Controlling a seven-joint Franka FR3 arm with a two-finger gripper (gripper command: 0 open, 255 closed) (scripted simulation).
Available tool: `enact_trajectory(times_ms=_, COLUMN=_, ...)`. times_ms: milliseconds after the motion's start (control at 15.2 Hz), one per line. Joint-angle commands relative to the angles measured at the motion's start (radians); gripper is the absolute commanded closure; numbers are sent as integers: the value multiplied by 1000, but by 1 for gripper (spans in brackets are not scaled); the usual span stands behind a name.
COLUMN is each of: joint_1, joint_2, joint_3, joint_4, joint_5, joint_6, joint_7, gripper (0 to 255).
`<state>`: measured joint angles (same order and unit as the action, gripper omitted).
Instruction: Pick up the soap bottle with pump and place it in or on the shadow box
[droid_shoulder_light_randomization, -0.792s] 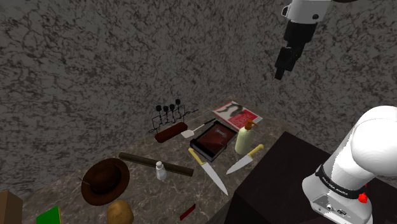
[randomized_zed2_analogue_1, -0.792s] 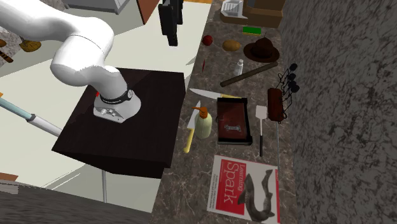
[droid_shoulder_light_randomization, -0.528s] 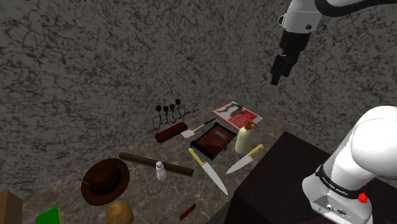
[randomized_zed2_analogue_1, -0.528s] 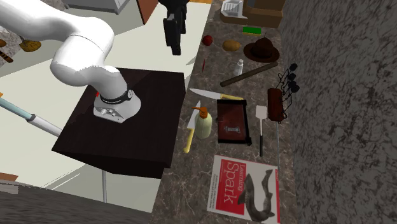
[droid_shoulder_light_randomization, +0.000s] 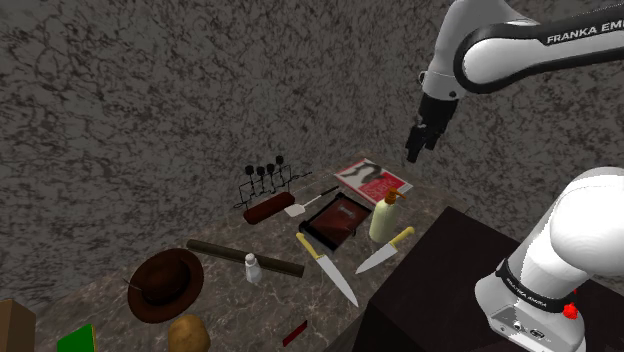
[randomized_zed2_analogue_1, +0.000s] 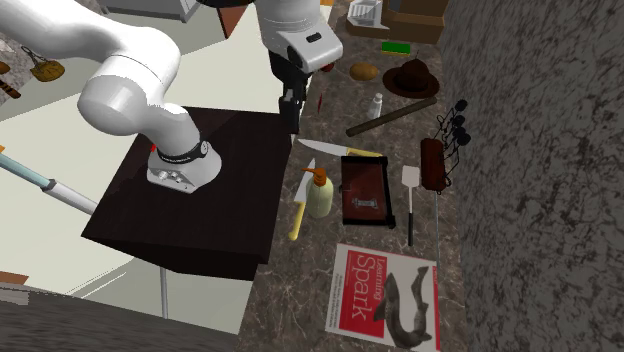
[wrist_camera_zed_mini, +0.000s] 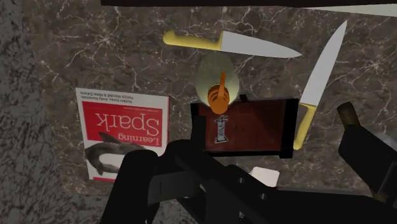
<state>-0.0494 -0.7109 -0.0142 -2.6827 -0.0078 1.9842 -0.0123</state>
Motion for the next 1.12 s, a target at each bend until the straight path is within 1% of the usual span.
enact_trajectory(times_ms=0, joint_1=-5, joint_2=47, joint_3=-4, joint_4=-39, joint_5=1, joint_6=92, joint_7=5, gripper=0)
enact_trajectory(times_ms=330, joint_1=-19, joint_2=204, joint_3=-20, joint_4=-104, joint_5=1, joint_6=320, joint_7=6, gripper=0)
enact_trajectory(times_ms=726, joint_1=-24, joint_2=461, joint_3=-45, joint_4=-121, joint_5=19, joint_6=603, joint_7=-5, gripper=0)
enact_trajectory(times_ms=1056, joint_1=-19, joint_2=551, joint_3=-49, joint_4=-126, joint_5=33, joint_6=698, joint_7=-14, gripper=0)
